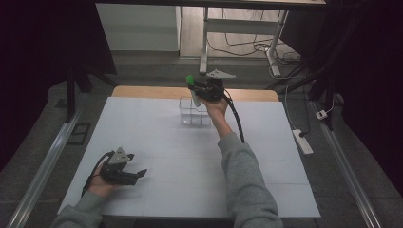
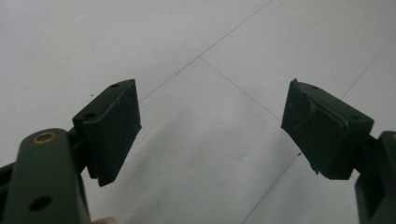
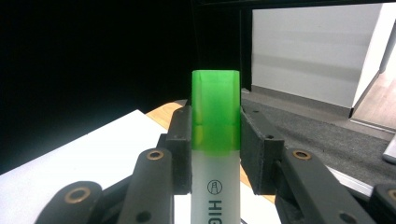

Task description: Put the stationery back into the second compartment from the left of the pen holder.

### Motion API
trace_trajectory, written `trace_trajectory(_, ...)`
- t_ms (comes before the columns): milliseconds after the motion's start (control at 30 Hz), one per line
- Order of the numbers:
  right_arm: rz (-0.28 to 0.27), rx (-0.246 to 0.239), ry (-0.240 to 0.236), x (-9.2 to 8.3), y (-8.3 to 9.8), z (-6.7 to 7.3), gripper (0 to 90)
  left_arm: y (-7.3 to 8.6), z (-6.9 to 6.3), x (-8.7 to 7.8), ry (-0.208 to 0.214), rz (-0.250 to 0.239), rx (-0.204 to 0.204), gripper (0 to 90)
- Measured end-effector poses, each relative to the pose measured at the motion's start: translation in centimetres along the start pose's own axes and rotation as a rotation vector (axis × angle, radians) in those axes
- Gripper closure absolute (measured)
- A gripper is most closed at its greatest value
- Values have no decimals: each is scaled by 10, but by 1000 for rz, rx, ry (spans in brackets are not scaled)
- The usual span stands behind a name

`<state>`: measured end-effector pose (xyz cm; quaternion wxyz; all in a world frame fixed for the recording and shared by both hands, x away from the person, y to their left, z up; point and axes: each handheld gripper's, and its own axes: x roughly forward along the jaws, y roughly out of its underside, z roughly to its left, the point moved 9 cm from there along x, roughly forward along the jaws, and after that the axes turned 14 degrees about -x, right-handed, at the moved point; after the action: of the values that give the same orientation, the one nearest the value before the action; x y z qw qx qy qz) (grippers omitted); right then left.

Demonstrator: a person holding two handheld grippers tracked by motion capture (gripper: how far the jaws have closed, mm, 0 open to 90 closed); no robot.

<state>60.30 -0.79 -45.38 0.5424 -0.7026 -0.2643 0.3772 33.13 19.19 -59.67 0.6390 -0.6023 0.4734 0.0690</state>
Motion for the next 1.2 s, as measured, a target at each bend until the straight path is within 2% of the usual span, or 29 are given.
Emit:
trace_trajectory(67,15,-5,7,1,3,0,648,0,0,0,0,1,1,191)
trace_trajectory(167,23,23,35,0,5,-2,504,1,0,1,1,9,3,190)
trace_trajectory(267,44,15,43,-4,5,-3,474,2,0,1,0,12,6,189)
trace_trajectory(467,96,7,22,-12,8,-2,469,2,0,1,-1,15,8,189)
trace_trajectory(867,131,-7,-5,-36,17,2,473,2,0,-1,-9,10,10,189)
trace_trajectory(1200,162,-28,-5,-73,34,7,468,2,1,0,-11,14,10,189)
